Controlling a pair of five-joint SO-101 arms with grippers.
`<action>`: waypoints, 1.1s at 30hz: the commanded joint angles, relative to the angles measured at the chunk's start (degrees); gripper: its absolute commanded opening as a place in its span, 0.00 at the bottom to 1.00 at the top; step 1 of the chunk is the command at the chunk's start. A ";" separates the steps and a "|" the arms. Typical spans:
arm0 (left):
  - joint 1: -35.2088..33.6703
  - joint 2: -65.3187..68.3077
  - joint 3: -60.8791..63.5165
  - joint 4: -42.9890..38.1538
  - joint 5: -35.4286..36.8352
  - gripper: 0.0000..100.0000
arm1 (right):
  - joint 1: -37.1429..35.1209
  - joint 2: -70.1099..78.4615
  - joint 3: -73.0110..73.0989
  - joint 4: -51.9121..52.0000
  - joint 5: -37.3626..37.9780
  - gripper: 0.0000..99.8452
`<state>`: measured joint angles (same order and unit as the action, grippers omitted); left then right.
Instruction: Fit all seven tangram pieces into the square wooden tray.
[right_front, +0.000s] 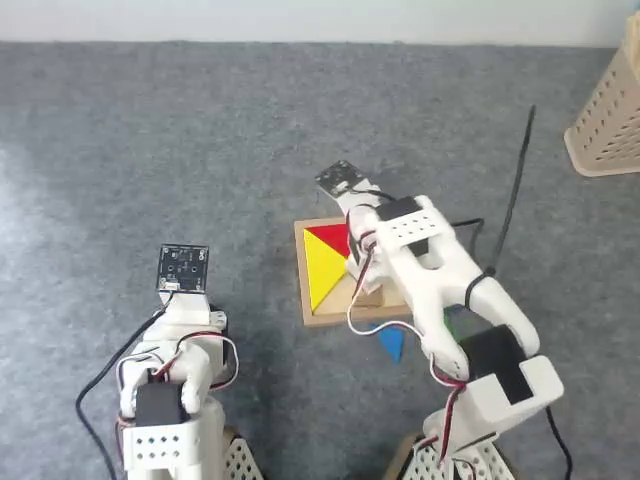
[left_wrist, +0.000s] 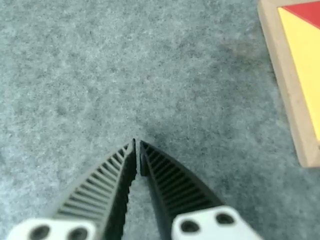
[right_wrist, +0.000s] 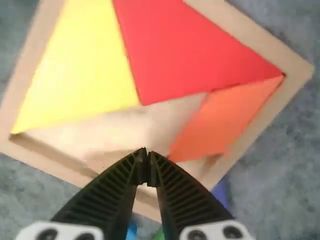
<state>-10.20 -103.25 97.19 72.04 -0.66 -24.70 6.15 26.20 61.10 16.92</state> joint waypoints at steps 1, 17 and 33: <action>-0.09 -0.97 -0.66 0.26 0.44 0.01 | 1.19 -1.89 -1.67 1.01 0.53 0.01; -0.09 -0.97 -0.66 0.26 0.44 0.01 | -6.81 -26.33 15.47 -2.51 2.99 0.01; -0.09 -0.97 -0.66 0.26 0.44 0.01 | -8.75 -13.41 14.07 -4.70 5.71 0.01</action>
<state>-10.20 -103.25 97.19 72.04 -0.66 -32.88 -7.47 42.64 58.46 21.93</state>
